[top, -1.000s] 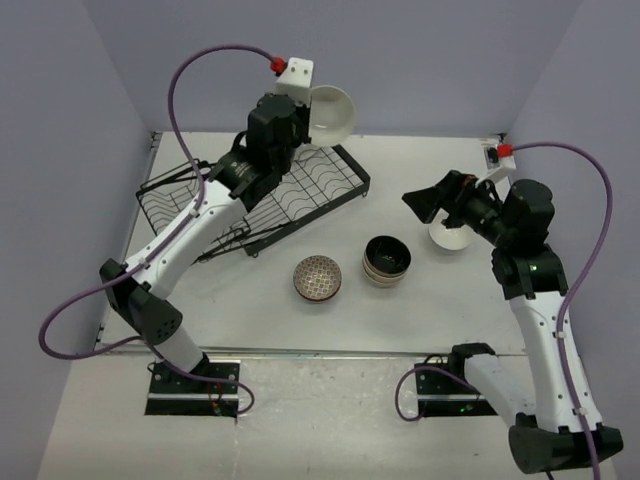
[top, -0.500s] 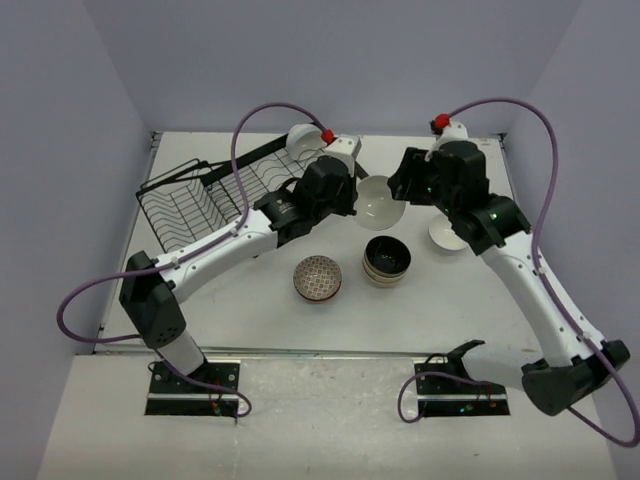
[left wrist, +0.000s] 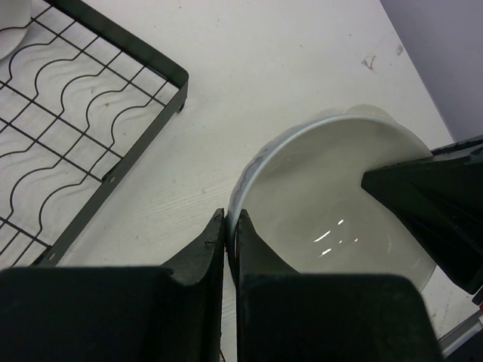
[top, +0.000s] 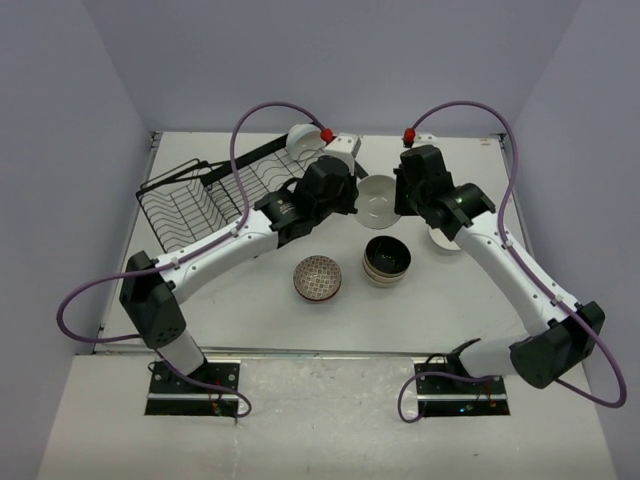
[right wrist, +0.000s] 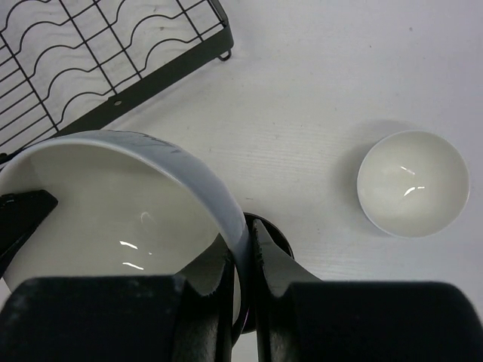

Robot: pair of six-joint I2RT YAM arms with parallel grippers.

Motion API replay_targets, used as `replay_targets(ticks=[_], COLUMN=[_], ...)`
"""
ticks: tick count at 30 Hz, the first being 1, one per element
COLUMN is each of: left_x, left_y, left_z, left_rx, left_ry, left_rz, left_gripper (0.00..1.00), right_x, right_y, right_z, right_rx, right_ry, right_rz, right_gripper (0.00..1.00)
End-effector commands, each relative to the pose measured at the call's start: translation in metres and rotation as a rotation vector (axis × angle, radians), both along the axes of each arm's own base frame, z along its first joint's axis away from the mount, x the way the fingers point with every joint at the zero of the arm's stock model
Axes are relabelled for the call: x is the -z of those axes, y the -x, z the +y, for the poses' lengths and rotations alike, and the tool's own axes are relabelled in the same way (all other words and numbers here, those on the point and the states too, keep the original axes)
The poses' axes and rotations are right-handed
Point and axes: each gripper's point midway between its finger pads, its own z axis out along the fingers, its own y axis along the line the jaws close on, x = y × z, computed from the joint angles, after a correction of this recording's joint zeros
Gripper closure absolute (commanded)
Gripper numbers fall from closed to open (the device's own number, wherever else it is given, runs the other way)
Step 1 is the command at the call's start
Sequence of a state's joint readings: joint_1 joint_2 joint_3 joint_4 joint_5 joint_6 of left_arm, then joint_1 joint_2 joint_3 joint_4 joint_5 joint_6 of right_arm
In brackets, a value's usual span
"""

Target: Unload the bowls from the dish rack

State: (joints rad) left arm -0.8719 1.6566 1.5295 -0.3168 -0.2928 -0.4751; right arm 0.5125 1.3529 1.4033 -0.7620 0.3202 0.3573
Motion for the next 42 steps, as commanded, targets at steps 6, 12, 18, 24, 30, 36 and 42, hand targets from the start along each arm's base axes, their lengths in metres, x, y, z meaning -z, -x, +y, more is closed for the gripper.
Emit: replay_targets(ticks=[6,12,18,24,30,36,42], left_x=[-0.058,-0.095,-0.091,-0.091,-0.079,-0.06,-0.055], left_y=[-0.011,0.01,0.052,0.083,0.085,0.079,0.078], left_z=[0.009,0.062,0.119,0.149,0.161,0.153,0.148], left_rx=[-0.047,-0.143,-0.175,-0.141,-0.141,-0.118,-0.1], left_ry=[0.046,0.064,0.074,0.079,0.008,-0.052,-0.057], left_rz=[-0.106,-0.181,-0.199,-0.219,-0.238,-0.225,-0.223], left_gripper=[0.42,0.0,0.0,0.0,0.0,0.0,0.0], right_x=[-0.017,0.011,0.053,0.094,0.128,0.147,0.148], right_y=[-0.008,-0.023,-0.046,-0.054,-0.049,-0.041,-0.036], right_z=[-0.011,-0.074,-0.153,-0.19,-0.205,-0.205,-0.205], right_rx=[0.049,0.203,0.429,0.559,0.602,0.598,0.593], right_ry=[-0.006,-0.102,-0.2,-0.253,-0.24,-0.236,-0.246], right_rz=[-0.054,0.048,0.156,0.204,0.249,0.293,0.293], right_gripper=[1.0,1.0,1.0,1.0,1.0,0.97,0.94])
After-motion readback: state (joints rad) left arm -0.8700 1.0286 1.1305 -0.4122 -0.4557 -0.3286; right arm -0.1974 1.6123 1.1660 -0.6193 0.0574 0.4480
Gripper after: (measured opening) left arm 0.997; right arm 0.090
